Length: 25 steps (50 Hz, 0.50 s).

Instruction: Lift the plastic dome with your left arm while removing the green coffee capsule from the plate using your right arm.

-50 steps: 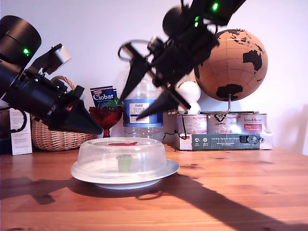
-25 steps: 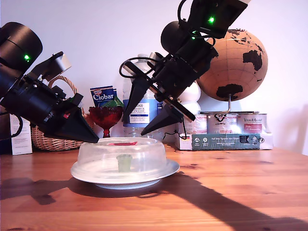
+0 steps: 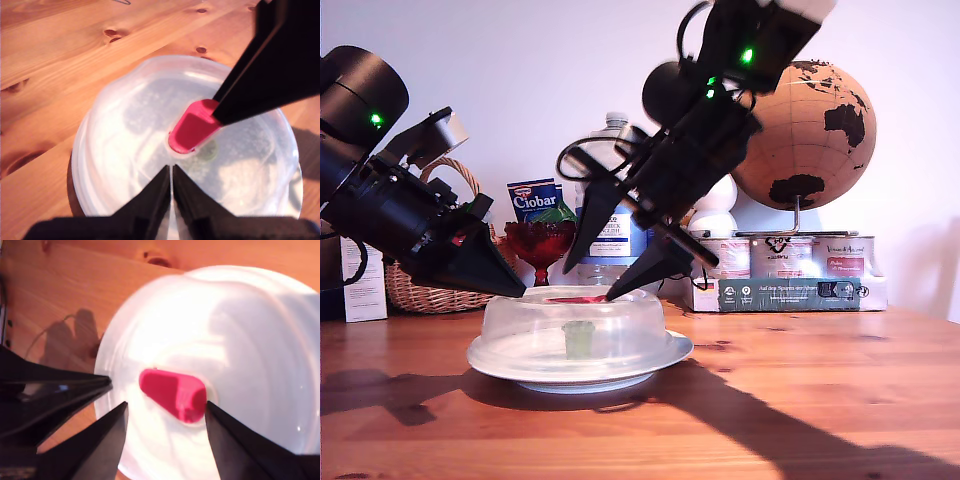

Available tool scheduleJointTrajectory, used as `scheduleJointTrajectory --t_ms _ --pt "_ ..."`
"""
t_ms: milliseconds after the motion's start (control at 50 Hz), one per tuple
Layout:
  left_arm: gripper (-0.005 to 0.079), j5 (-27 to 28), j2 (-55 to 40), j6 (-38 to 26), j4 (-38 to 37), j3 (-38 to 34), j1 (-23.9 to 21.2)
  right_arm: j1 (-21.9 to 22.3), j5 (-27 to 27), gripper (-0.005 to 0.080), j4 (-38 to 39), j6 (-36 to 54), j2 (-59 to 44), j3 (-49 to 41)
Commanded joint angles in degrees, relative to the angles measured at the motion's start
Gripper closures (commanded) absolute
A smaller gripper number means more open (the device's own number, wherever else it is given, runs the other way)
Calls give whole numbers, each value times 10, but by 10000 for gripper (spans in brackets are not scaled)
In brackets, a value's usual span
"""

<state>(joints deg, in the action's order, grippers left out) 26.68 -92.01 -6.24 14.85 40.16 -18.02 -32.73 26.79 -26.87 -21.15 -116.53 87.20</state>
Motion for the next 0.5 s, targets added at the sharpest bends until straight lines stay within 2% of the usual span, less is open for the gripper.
scheduleJointTrajectory --t_ms 0,480 --pt "766 -2 -14 -3 -3 -3 -2 -5 -5 306 -2 2 -19 -3" --pt "766 -2 -14 -3 -3 -3 -2 -25 3 307 9 -5 -19 -3"
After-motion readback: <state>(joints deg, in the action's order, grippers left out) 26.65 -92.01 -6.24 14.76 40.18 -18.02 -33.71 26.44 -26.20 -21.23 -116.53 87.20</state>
